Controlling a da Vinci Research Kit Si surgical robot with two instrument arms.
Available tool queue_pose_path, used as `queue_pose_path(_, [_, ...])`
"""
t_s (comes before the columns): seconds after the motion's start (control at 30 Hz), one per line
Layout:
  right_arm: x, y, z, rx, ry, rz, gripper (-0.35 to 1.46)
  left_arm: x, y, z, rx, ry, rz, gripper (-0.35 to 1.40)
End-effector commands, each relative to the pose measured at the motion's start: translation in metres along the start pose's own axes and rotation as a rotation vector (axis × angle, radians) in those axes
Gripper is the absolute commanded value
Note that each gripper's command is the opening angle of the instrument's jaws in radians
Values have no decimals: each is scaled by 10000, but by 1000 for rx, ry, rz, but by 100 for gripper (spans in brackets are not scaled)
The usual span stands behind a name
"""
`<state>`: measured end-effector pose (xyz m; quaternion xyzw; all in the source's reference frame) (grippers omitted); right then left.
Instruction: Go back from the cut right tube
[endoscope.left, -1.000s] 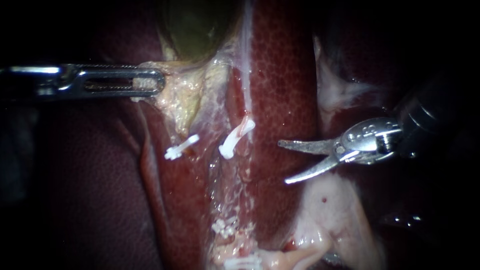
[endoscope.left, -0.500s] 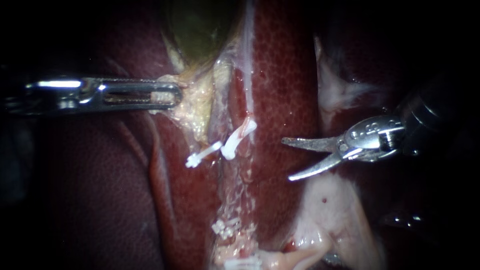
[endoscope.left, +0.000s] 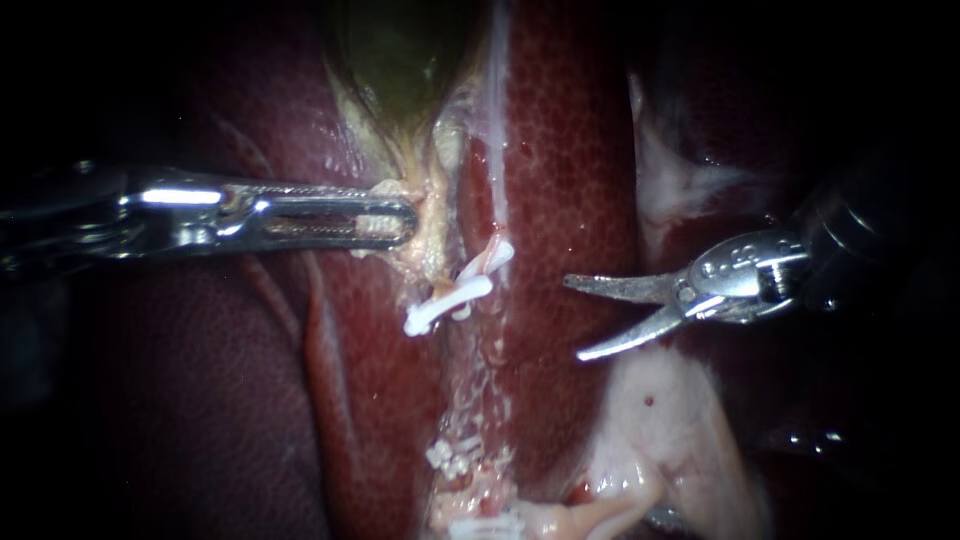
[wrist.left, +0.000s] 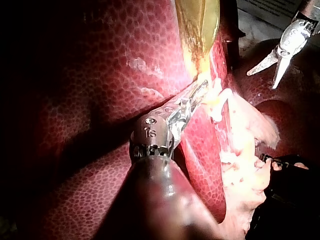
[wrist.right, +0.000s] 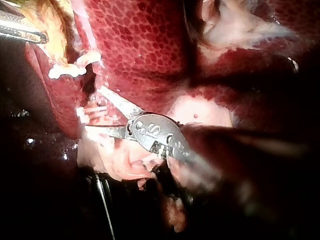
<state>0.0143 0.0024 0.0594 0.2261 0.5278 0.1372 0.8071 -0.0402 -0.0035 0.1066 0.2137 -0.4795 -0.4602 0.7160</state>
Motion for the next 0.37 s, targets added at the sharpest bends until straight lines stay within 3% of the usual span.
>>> queue_pose_path(0.03, [1,0,0,1,-1,1,143,0,0,0,2,1,1,-35])
queue_pose_path(0.37, [2,0,-1,1,-1,1,143,1,-1,3,0,3,1,-35])
